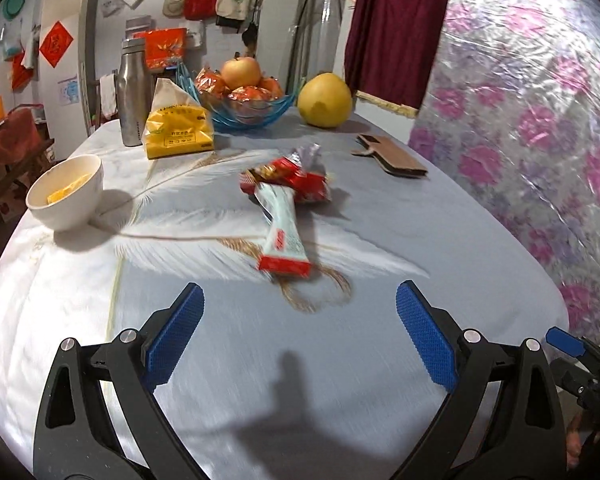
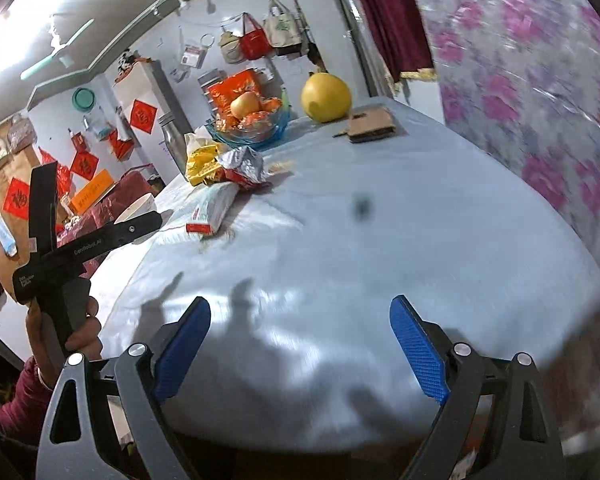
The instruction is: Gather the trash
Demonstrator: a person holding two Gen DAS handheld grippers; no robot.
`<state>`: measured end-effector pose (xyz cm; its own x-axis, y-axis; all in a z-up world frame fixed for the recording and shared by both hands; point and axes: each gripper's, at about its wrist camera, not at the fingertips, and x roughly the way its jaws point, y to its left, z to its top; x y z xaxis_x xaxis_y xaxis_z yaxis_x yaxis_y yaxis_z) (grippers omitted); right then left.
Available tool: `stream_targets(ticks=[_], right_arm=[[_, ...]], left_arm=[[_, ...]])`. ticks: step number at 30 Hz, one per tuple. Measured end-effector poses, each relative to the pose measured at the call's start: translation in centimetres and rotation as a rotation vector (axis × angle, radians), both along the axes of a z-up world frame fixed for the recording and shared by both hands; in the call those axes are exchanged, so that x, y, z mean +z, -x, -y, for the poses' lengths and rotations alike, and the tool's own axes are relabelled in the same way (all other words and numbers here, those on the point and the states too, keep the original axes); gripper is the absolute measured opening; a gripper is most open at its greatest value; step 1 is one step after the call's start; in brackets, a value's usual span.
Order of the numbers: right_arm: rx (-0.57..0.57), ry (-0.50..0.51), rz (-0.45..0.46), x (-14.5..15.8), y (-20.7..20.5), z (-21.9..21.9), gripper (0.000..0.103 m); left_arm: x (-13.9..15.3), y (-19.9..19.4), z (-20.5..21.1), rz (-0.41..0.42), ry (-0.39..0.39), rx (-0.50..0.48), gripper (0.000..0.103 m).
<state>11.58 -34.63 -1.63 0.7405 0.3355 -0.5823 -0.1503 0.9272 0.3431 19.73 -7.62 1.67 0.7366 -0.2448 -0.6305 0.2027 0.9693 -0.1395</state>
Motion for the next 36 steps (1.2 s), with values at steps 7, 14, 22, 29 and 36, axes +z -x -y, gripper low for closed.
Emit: stream_targets(ticks=[7,14,22,29,36], right_arm=[[0.013,0.036,0.006,0.3,-6.0,-1.8,0.093],[-0.007,0.014,0.010,0.2,-10.4,-1.9,0.094],[-0.003,0.010,-0.032,-1.1,-13.3,-2.5,0.094],[0.034,-0.083,-0.132,-2.6,-14.5,-2.0,0.095],[0.044,-0.086,-0.116,-2.8,-14.0,-2.0,0.095]], left_arm=[[-0.5,-5.0,0.1,-0.061,0.011,-0.017,0.093],[-1.7,-9.2,1.3,-0.105,-0.051,-0.033,0.093],[-3.6,-12.0,1.5,-0.149,-0.080,-0.032,0.089],[-4.2,-12.2,1.6,-0.159,-0.080,-0.072,0.042],[-4.0,-11.2,-0.5,-0.145,-0.086,-0.049,0.026]])
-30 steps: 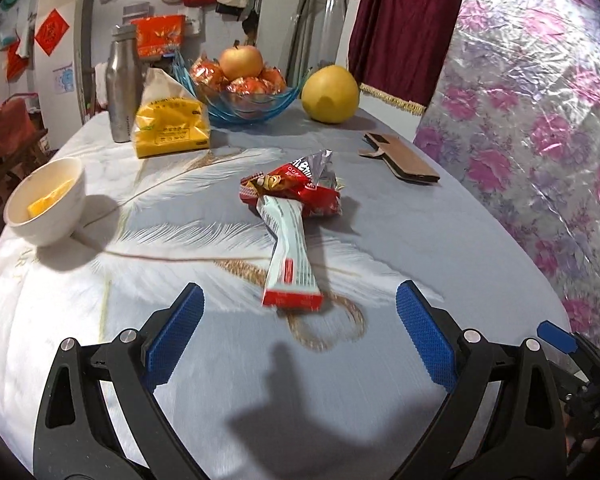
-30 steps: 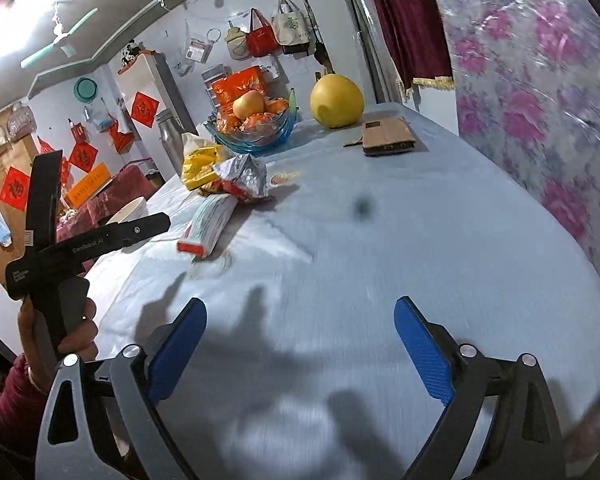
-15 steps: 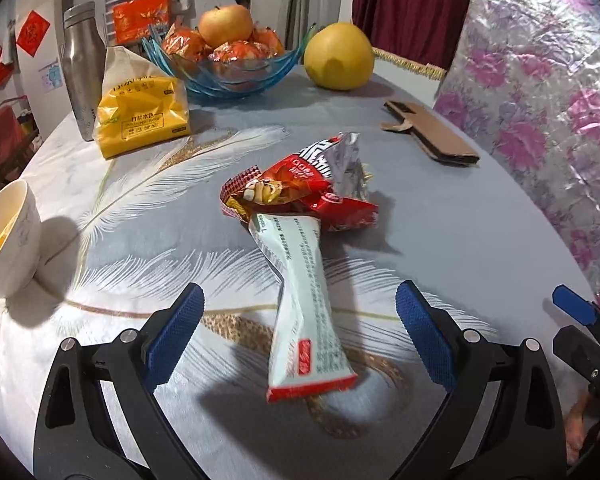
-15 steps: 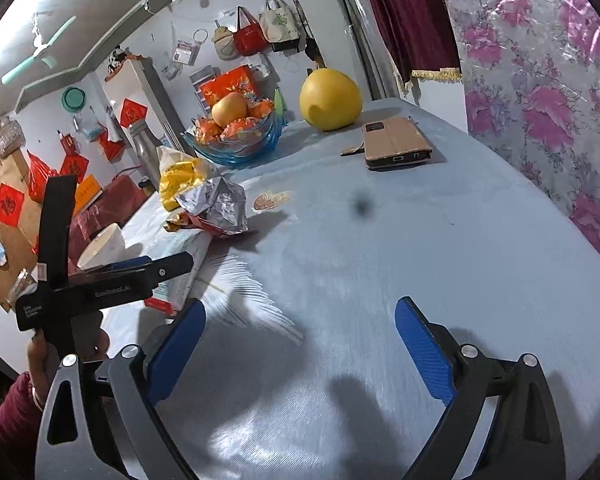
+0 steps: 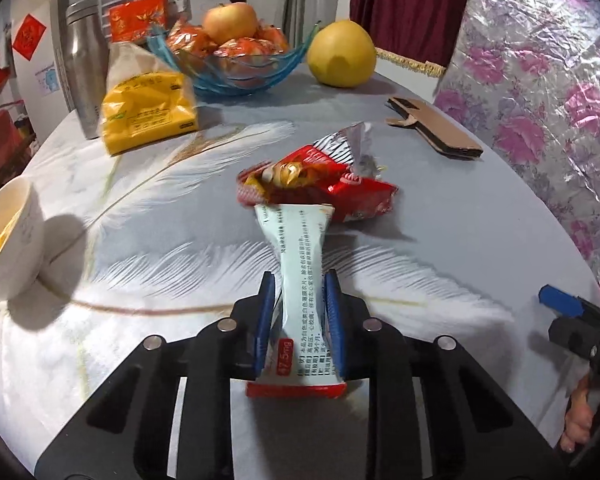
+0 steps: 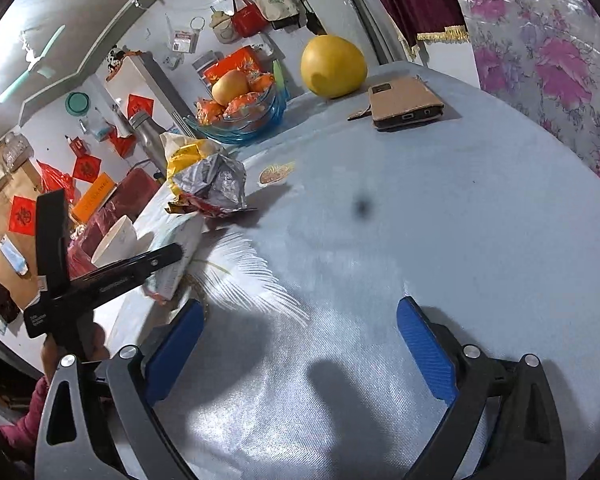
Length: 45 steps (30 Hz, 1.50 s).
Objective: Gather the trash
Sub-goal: 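Grasp the white medicine sachet with the left tool while the right tool grasps the red chip bag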
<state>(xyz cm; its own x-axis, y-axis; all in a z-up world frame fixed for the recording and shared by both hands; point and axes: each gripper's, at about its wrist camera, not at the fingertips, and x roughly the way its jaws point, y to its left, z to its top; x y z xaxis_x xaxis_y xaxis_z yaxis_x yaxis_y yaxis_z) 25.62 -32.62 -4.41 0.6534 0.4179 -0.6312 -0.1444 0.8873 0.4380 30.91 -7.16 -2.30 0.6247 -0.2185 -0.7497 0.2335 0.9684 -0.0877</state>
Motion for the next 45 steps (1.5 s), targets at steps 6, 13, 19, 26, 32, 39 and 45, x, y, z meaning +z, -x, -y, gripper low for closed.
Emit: stream_targets(ticks=[6,13,19,26,32,39,45], right_arm=[[0.000,0.038,-0.003,0.2,-0.1,-0.4,0.095],[-0.012,0.170,-0.014,0.6,-0.2,-2.1,0.095],[0.058,0.177,0.030,2.9,-1.7,-4.9,0.097],[0.130,0.174,0.063,3.9,-5.7,-9.7,0.097],[0.149,0.151,0.059,3.6,-9.4,-13.2,0.097],[0.138,0.129,0.038,2.3,-12.2,-14.7,0.097],[0.154,0.156,0.016,1.3,-12.6,-15.0,0.097]], left_arm=[[-0.1,2.1,-3.5,0.018,-0.045,0.047,0.026],[0.0,3.4,-7.4,0.013,-0.030,0.099,0.027],[-0.3,2.9,-8.9,-0.034,0.059,0.123,0.062],[-0.3,2.9,-9.1,-0.039,0.080,0.119,0.091],[-0.9,2.3,-9.6,-0.091,0.117,0.127,0.096],[-1.0,2.4,-9.7,-0.092,0.120,0.135,0.096],[-1.0,2.4,-9.6,-0.091,0.112,0.136,0.096]])
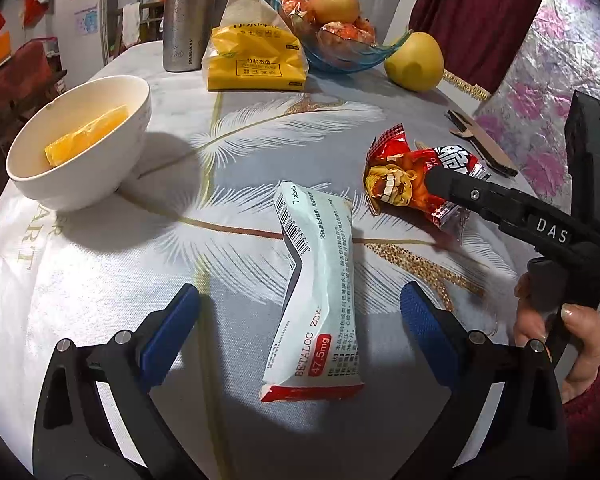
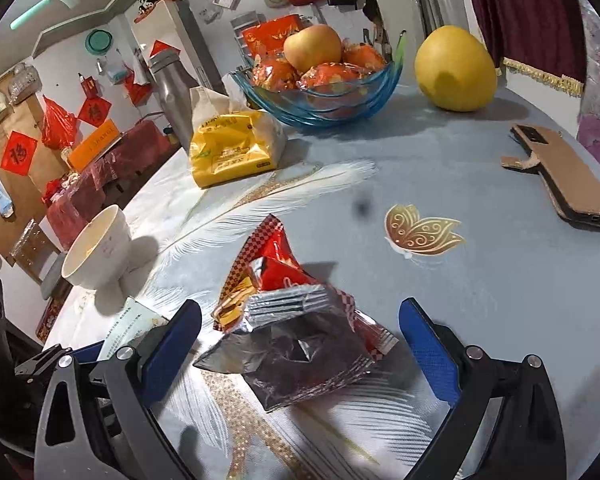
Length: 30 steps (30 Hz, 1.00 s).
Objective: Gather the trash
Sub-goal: 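Grasp the white medicine sachet with the left tool while the right tool grasps the red chip bag, then lift the sachet and chip bag and carry them to the wastebasket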
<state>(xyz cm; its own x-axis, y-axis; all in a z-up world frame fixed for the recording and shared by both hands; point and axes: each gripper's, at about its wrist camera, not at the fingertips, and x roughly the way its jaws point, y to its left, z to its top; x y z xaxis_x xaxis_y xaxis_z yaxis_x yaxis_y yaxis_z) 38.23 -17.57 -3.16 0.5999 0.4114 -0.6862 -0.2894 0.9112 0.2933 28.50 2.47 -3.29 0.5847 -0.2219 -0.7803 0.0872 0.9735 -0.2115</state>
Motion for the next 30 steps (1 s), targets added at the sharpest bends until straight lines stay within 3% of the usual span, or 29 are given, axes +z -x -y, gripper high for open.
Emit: stream_targets(ticks=[4,7,8,30], right_arm=[[0.024,0.004,-0.004,-0.1,-0.1,-0.4,0.093],[0.059,-0.003,-0.007,-0.2,-0.2,-0.9,0.040],[0.067,-0.012,-0.006,-0.2,-0.2,-0.8,0.036],[-0.008,-0.030,0.135,1.7,3.0,0.9,0.034]], left_arm=[[-0.1,0.0,0.1,0.000,-0.016,-0.001,0.096],[-0.1,0.0,0.2,0.001,-0.016,0.001,0.096],[-0.1,0.0,0.2,0.002,-0.019,0.001,0.096],[-0.2,-0.7,0.4,0.003,-0.043,0.008,0.096]])
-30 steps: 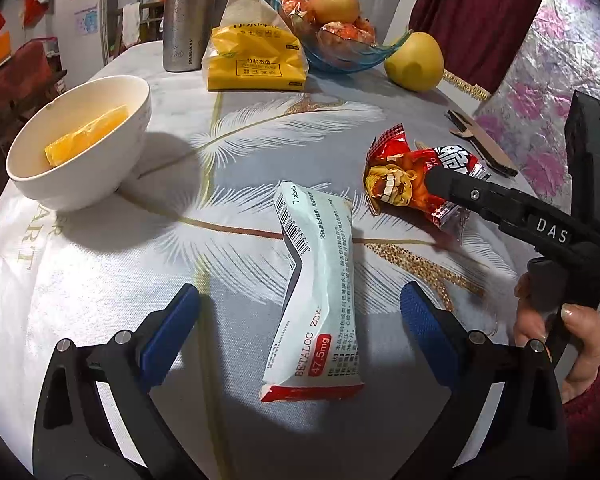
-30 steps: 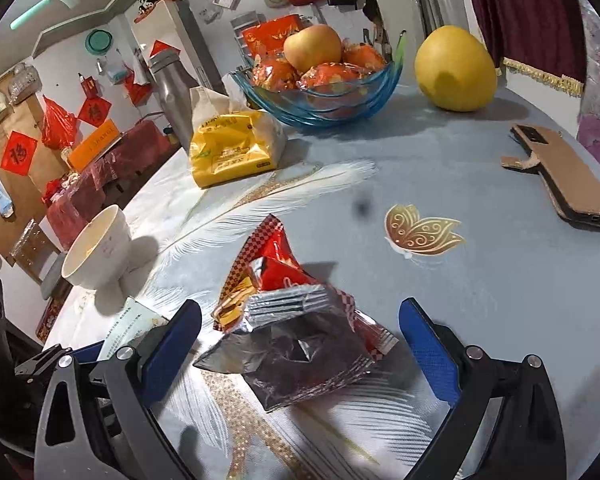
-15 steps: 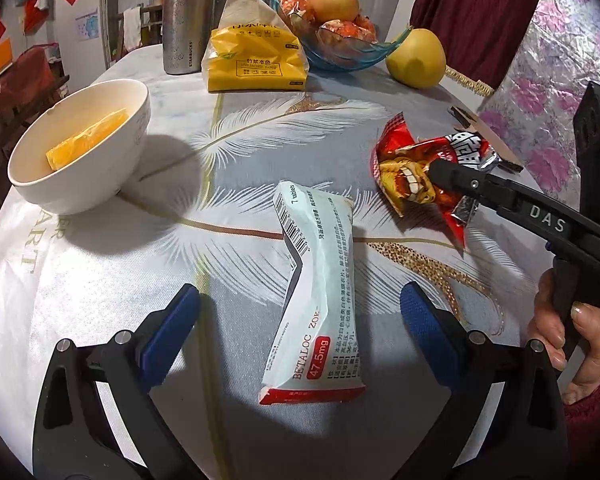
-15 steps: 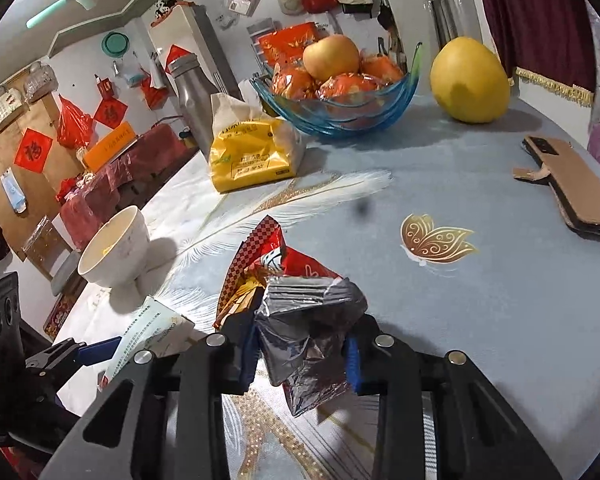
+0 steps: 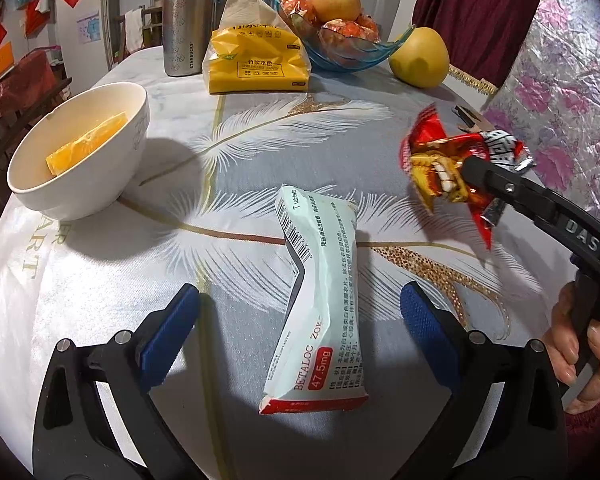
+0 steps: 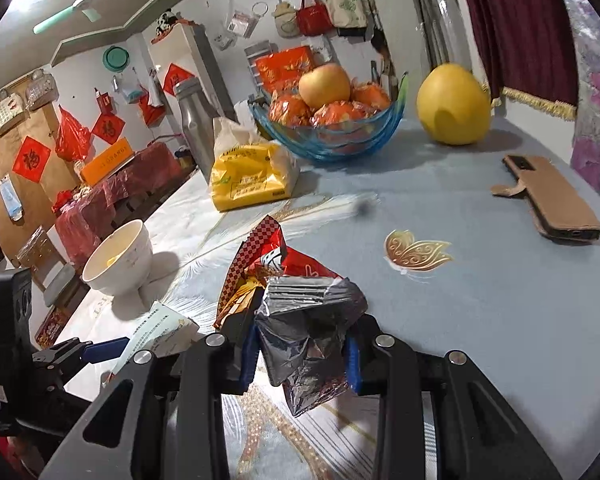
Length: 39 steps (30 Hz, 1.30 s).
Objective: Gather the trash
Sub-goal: 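Lift the sachet and chip bag and carry them to the wastebasket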
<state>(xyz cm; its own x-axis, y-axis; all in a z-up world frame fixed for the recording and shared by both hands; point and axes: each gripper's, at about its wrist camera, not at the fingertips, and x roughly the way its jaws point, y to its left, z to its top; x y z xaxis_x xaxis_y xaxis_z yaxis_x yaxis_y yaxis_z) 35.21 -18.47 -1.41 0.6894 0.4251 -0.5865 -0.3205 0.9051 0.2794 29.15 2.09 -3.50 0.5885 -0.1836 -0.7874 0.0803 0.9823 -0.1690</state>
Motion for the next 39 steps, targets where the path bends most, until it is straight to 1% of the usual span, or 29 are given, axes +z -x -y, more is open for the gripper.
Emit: stream_targets(ticks=[3,7,10,12,14,15,17,18,19,20,21,22,24,25,26,29,39], right_arm=[[-0.020,-0.047,0.024,0.6,1.3,1.1,0.034],[-0.047,-0.099,0.031,0.9,3.7,2.7,0.035],[-0.069,-0.105,0.029,0.8,5.9,3.9,0.035],[-0.084,-0.115,0.032,0.9,7.5,4.9,0.035],[-0.094,-0.126,0.036,1.1,8.8,5.6,0.035],[-0.101,-0.130,0.040,1.3,9.6,6.1,0.035],[-0.107,-0.132,0.047,1.5,10.6,6.6,0.035],[-0.110,-0.131,0.054,1.8,11.4,6.9,0.035],[-0.112,-0.130,0.059,1.9,11.9,7.1,0.035],[-0.113,-0.129,0.063,2.1,12.4,7.3,0.035],[-0.114,-0.127,0.069,2.3,12.9,7.4,0.035],[-0.116,-0.122,0.077,2.5,13.8,7.7,0.035],[-0.121,-0.115,0.086,2.8,14.7,8.0,0.035],[-0.125,-0.113,0.093,3.0,15.4,8.2,0.035],[-0.128,-0.111,0.097,3.2,15.8,8.3,0.035],[-0.135,-0.107,0.111,3.6,17.3,8.8,0.035],[-0.146,-0.084,0.177,5.4,23.2,9.6,0.035]], left_arm=[[0.0,-0.1,0.0,-0.001,0.006,0.000,0.096],[0.1,-0.1,-0.3,-0.002,0.025,0.003,0.096],[0.1,-0.1,-0.3,-0.004,0.021,0.008,0.096],[0.2,0.0,-0.5,-0.002,0.016,0.027,0.092],[0.3,0.0,-0.7,0.003,0.014,0.036,0.081],[0.3,0.1,-0.7,0.008,0.010,0.037,0.078],[0.3,0.3,-0.5,0.014,0.002,0.028,0.061],[0.4,0.4,-0.2,0.017,-0.004,0.017,0.056],[0.4,0.5,0.0,0.019,-0.008,0.007,0.048],[0.4,0.6,0.2,0.021,-0.006,-0.008,0.035],[0.4,0.8,0.3,0.020,0.001,-0.018,0.031],[0.4,1.0,0.3,0.022,0.003,-0.019,0.030],[1.0,1.9,0.0,0.061,0.009,0.003,0.030],[1.3,2.7,-0.3,0.079,0.036,0.009,0.030],[1.3,3.1,-0.5,0.077,0.060,0.007,0.030],[1.5,4.8,-0.8,0.087,0.093,0.009,0.030],[3.8,10.9,0.0,0.169,0.111,-0.015,0.030]])
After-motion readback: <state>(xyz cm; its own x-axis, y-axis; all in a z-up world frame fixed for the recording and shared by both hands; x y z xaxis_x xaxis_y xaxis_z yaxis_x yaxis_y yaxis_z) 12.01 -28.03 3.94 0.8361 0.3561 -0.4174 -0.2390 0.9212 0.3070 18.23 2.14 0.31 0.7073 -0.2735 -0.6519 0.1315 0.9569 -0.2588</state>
